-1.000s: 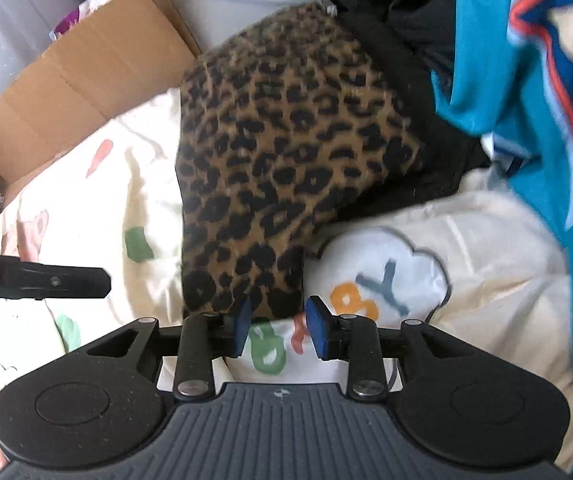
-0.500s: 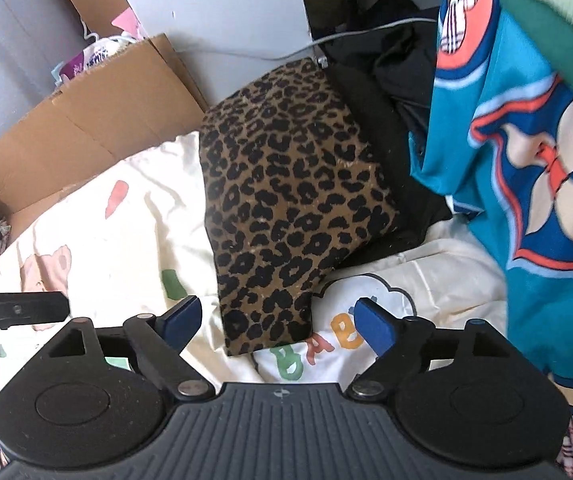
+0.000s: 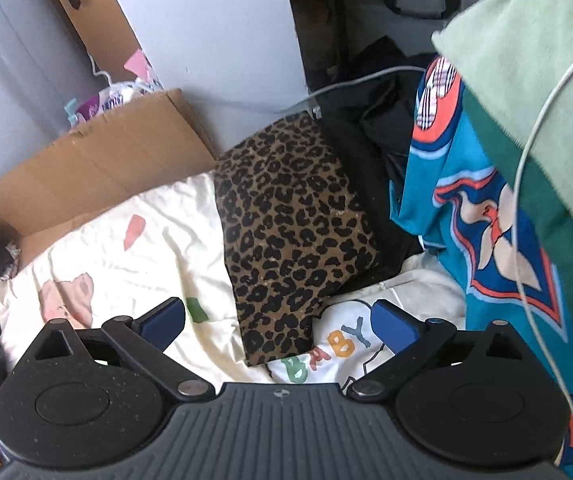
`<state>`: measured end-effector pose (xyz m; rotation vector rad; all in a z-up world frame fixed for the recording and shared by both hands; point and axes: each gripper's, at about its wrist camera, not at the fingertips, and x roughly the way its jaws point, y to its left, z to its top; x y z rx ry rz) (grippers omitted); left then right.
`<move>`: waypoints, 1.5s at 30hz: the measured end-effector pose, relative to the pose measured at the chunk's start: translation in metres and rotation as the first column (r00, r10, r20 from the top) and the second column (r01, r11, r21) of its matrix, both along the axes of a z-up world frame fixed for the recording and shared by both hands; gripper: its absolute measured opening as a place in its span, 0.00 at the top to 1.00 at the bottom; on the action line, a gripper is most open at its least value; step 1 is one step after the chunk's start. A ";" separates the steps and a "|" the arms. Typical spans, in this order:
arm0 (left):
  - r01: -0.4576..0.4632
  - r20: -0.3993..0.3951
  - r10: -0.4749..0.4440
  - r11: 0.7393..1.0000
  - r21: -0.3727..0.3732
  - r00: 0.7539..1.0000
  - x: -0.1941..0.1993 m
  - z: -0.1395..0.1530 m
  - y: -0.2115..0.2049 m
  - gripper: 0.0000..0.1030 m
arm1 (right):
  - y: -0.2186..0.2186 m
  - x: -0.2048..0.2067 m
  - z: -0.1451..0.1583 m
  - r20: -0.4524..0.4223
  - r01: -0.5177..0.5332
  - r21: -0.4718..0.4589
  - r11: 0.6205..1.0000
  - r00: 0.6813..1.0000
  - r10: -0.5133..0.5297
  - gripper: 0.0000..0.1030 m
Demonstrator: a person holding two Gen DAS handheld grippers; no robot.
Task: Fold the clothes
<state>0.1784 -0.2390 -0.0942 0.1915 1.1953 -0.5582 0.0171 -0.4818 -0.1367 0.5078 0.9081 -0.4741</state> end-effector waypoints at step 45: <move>-0.354 0.137 0.338 0.928 0.113 0.931 -0.045 0.169 0.285 0.01 | 0.117 0.020 0.174 -0.029 -0.293 -0.040 0.955 0.956 0.292 0.01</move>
